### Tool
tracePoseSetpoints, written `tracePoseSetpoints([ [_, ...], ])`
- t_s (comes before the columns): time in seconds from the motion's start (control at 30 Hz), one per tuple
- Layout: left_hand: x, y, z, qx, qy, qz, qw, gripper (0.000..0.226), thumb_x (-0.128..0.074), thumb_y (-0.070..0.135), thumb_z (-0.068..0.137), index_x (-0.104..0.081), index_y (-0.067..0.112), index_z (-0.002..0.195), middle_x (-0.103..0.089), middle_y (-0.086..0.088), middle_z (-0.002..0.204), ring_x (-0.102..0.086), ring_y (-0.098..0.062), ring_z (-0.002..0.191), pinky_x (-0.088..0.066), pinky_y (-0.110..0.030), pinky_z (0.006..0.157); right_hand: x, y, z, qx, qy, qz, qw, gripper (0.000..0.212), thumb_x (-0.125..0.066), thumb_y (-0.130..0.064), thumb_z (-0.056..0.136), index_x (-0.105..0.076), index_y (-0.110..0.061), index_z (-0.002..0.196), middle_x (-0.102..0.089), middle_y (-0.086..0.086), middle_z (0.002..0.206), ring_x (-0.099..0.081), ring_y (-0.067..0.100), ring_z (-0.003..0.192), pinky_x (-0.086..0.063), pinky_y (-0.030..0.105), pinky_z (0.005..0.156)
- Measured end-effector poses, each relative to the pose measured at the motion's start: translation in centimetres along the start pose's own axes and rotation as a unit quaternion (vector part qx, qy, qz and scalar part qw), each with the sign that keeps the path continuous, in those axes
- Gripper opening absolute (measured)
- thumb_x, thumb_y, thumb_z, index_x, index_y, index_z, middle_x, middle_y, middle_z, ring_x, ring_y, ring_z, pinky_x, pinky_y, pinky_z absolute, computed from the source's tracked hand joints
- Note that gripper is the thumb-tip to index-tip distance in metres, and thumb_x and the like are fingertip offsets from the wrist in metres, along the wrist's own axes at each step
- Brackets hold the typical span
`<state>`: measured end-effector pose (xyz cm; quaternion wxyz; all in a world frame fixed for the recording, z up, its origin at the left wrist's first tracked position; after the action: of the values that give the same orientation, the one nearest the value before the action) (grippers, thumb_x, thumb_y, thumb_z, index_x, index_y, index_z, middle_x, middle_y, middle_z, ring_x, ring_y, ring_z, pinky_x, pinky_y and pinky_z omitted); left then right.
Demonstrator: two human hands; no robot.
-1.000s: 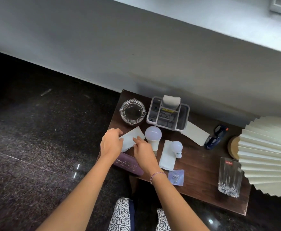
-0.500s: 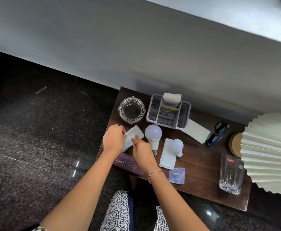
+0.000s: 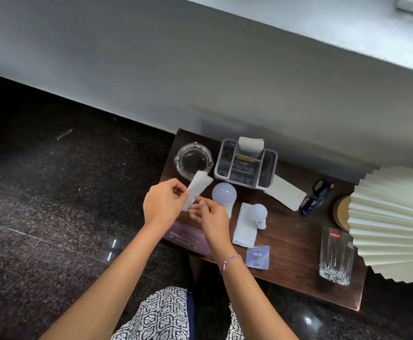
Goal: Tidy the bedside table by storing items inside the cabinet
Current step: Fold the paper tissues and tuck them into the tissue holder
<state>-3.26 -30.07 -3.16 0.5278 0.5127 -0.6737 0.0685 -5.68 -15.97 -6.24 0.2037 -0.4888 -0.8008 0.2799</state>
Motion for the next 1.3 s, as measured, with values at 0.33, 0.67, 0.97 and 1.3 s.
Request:
tracePoseSetpoints([
  [0.33,1.1,6.5,-2.9,-0.076,0.022,-0.128,0.989,0.009,-0.070,0.022,0.078,-0.068,0.027,0.086,-0.072,0.009,0.088,-0.066,-0.011,0.088,-0.055,-0.037,0.081,2.5,-5.0,-1.5,-0.021,-0.017,0.323,0.946,0.063,-0.024,-0.050,0.097,-0.055,-0.001,0.121,-0.062,0.016,0.121,-0.062,0.021,0.109,-0.054,0.026,0.084],
  [0.67,-0.3,11.4,-1.8,-0.092,-0.051,-0.271,0.957,0.046,-0.045,0.005,0.088,-0.054,0.019,0.131,-0.066,0.005,0.119,-0.060,-0.004,0.107,-0.047,-0.019,0.091,4.9,-8.3,-1.1,0.050,-0.016,0.343,0.938,0.079,-0.015,-0.060,0.093,-0.052,0.000,0.130,-0.057,0.014,0.132,-0.050,0.021,0.127,-0.037,0.038,0.111],
  [0.97,-1.8,11.1,-0.1,-0.045,-0.082,-0.285,0.954,0.043,-0.035,0.007,0.093,-0.056,0.017,0.129,-0.062,-0.002,0.127,-0.056,-0.011,0.114,-0.046,-0.034,0.101,4.5,-8.4,0.9,0.052,-0.014,0.262,0.963,0.072,-0.015,-0.062,0.092,-0.056,-0.013,0.125,-0.056,0.006,0.132,-0.048,0.016,0.128,-0.033,0.041,0.113],
  [1.3,-3.0,9.1,1.2,0.036,-0.090,-0.365,0.926,0.030,-0.044,0.020,0.096,-0.068,0.013,0.112,-0.070,-0.005,0.108,-0.064,-0.021,0.104,-0.050,-0.046,0.096,4.8,-8.2,1.7,0.075,0.036,0.115,0.990,0.074,-0.021,-0.073,0.080,-0.060,-0.023,0.118,-0.064,0.000,0.119,-0.058,0.009,0.110,-0.041,0.033,0.105],
])
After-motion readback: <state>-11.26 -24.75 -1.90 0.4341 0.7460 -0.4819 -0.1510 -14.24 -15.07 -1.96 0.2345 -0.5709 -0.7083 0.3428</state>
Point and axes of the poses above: each hand's wrist, its own z-axis towards the middle knuckle, its own x-axis out of the back of the hand, y = z × x, the point moved 7 cm from there along z, towards the middle knuckle
